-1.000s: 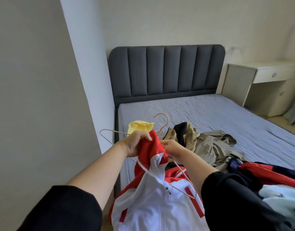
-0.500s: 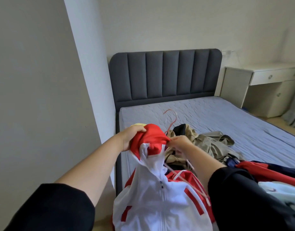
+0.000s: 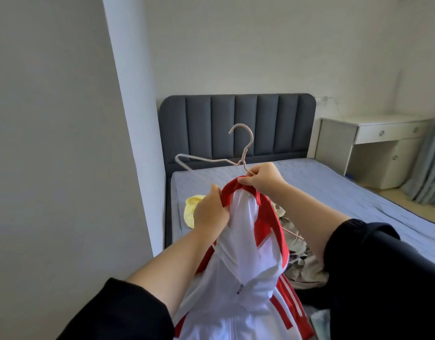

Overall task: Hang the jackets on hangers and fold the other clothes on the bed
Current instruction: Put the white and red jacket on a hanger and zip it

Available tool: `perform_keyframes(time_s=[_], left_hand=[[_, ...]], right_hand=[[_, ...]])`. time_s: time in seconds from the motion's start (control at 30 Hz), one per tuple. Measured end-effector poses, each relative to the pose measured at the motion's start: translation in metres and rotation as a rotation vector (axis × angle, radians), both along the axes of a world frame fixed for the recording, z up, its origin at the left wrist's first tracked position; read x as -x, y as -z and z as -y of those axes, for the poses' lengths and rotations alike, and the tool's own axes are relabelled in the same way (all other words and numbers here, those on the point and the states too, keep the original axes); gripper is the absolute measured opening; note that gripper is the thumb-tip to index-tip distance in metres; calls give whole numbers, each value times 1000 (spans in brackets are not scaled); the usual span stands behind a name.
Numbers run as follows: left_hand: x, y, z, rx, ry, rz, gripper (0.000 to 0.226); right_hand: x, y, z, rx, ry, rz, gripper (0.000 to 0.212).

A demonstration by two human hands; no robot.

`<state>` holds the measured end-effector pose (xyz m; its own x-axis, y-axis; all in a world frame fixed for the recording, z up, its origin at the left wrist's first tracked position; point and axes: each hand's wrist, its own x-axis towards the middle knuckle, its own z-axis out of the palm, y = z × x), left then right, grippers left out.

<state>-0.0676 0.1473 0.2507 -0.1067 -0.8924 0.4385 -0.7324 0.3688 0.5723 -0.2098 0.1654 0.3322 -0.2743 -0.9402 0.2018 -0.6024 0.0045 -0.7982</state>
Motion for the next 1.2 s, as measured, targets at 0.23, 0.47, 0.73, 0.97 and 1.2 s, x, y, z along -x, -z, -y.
perform_keyframes(time_s=[0.23, 0.47, 0.73, 0.97, 1.2], left_hand=[[-10, -41, 11, 7, -63, -255, 20], [8, -108, 44, -403, 28, -338, 33], [12, -80, 41, -169, -44, -84, 35], [-2, -73, 49, -278, -127, -256, 35], [-36, -74, 60, -402, -262, -457, 44]], right_hand=[[12, -13, -8, 270, 166, 181, 31], [30, -39, -9, 309, 247, 177, 29], [71, -25, -43, 396, 375, 9, 38], [84, -4, -55, 207, 227, 383, 40], [82, 21, -56, 32, 149, 685, 44]])
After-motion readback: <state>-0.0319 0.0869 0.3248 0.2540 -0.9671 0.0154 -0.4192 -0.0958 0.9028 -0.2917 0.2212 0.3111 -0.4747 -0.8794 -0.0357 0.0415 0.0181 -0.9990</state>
